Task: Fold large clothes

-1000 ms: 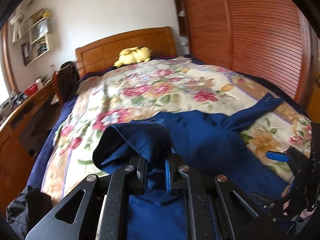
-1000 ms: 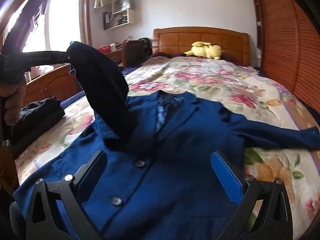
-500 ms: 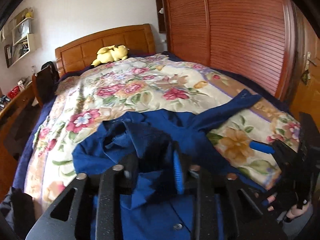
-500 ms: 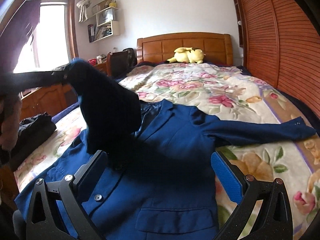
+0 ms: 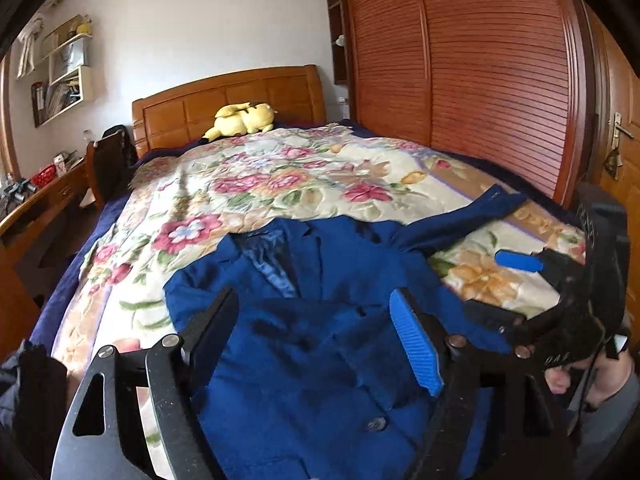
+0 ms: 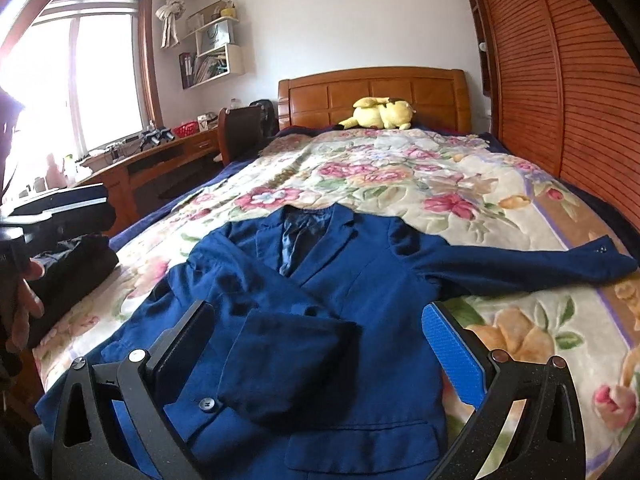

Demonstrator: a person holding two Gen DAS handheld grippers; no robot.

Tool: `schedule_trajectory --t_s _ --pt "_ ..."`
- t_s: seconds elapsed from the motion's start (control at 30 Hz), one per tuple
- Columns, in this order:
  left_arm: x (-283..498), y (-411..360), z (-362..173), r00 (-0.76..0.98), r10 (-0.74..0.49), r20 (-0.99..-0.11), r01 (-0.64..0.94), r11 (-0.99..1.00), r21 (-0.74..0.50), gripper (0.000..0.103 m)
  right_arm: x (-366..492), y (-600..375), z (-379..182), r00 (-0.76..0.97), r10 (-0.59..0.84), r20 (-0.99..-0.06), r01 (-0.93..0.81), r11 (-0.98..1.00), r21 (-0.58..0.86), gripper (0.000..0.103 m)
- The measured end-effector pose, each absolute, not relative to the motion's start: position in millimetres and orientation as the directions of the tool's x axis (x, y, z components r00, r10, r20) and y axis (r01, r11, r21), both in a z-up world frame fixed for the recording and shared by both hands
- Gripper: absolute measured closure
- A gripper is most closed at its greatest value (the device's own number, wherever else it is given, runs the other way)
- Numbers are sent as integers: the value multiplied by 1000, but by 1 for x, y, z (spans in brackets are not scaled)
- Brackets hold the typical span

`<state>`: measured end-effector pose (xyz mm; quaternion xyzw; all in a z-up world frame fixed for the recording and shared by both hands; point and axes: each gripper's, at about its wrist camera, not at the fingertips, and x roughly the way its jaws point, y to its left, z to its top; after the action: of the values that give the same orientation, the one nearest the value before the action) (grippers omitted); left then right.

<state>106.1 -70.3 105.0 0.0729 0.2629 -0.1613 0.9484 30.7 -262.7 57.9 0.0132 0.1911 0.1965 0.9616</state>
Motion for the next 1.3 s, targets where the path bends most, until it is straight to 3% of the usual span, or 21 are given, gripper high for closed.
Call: schedule_trajectory --t_s 0.13,0.37,0.63,0.93,1.3 --pt "106 -57 81 820 -242 -518 307 951 41 24 40 -253 53 832 392 -393 -393 916 81 1" --pt "110 -37 38 806 -242 -540 275 961 -20 24 49 -240 44 813 394 -429 -413 909 52 16" --pt "112 -26 5 809 -208 -550 232 972 -28 24 60 -223 28 752 435 -496 -474 879 53 26" --pt "105 -31 -12 826 -160 -541 224 973 53 24 74 -203 15 699 453 -554 -521 853 40 27" --pt "102 -20 -17 832 -166 -529 207 978 19 24 79 -194 3 668 434 -604 -534 845 16 27"
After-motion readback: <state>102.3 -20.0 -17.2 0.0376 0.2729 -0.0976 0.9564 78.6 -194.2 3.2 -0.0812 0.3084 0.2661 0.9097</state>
